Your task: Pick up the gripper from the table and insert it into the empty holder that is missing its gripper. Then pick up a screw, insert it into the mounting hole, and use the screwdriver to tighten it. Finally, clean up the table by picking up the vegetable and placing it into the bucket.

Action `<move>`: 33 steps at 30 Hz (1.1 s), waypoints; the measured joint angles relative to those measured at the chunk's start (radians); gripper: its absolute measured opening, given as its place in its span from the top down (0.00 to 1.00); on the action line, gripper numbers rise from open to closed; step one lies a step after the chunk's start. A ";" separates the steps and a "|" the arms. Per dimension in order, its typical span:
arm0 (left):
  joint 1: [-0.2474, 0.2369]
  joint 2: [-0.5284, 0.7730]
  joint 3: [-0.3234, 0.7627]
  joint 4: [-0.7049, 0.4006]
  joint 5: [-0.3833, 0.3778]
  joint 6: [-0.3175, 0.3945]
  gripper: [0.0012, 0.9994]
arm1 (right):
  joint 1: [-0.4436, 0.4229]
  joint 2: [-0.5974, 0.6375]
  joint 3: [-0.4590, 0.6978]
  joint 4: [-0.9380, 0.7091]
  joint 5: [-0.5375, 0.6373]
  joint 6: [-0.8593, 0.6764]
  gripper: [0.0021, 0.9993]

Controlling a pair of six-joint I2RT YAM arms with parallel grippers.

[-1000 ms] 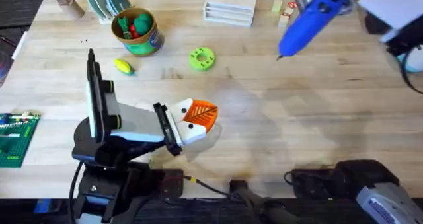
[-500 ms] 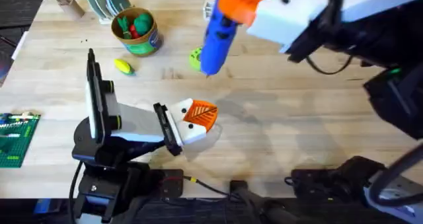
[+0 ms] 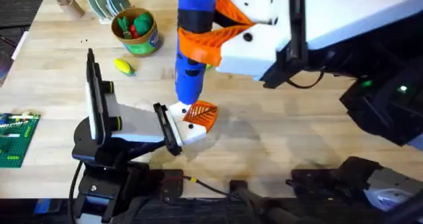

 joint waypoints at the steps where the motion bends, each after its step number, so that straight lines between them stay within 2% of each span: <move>1: 0.000 0.000 0.000 0.000 0.000 0.000 1.00 | 0.001 0.007 0.000 0.002 0.000 0.000 0.90; 3: 0.000 0.000 0.000 0.000 0.000 0.000 1.00 | 0.001 0.063 0.000 0.062 0.002 0.016 0.90; 17: 0.000 0.000 0.000 0.000 0.000 0.000 1.00 | 0.002 0.064 0.000 0.069 0.001 0.087 0.91; 33: 0.000 0.000 0.000 0.000 0.000 0.000 1.00 | 0.014 0.100 0.000 0.069 0.002 0.090 0.91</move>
